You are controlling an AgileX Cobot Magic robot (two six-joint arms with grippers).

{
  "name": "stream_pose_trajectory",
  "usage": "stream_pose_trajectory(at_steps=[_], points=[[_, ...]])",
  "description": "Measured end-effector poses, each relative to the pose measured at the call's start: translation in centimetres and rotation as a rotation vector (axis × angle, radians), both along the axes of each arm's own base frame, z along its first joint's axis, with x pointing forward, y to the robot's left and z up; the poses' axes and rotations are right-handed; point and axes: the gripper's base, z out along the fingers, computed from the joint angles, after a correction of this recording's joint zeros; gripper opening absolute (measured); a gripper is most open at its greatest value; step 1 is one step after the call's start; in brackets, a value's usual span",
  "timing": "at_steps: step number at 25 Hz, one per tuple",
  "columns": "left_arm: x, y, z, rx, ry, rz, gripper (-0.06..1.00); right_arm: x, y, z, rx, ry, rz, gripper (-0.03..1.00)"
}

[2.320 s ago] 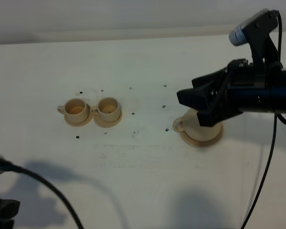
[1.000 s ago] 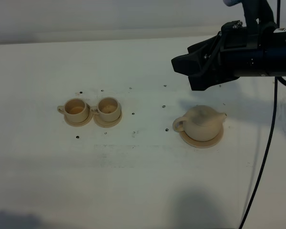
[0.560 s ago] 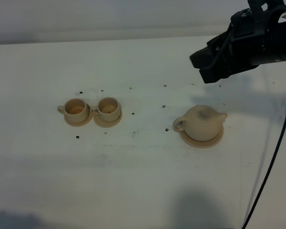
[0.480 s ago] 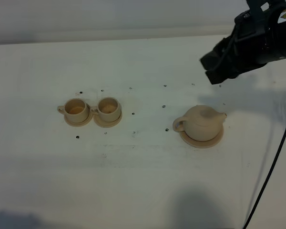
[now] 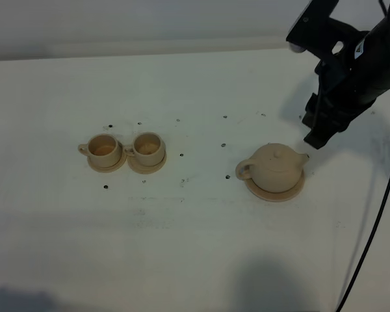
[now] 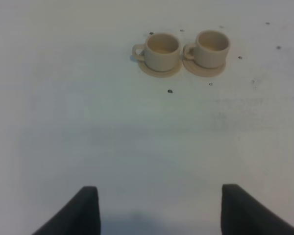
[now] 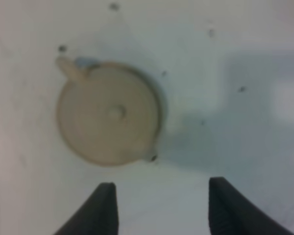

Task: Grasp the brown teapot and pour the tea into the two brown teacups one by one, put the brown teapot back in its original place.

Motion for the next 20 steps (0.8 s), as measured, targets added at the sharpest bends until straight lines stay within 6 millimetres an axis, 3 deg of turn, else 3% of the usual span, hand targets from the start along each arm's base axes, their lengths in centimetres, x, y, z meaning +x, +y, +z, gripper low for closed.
stream_pose_trajectory(at_steps=[6, 11, 15, 20], points=[[0.0, 0.0, 0.0, 0.0, -0.001, 0.0, 0.51, -1.9, 4.7, -0.4, 0.068, 0.022, 0.162, 0.41], [0.0, 0.0, 0.0, 0.0, 0.0, 0.0, 0.51, -1.9, 8.9, -4.0, -0.023, -0.016, 0.301, 0.41], [0.0, 0.0, 0.0, 0.0, 0.0, 0.0, 0.51, -0.8, 10.2, -7.4, -0.105, -0.026, 0.351, 0.41], [0.0, 0.0, 0.0, 0.0, 0.0, 0.0, 0.51, 0.2, 10.5, -9.7, -0.158, -0.037, 0.38, 0.41]])
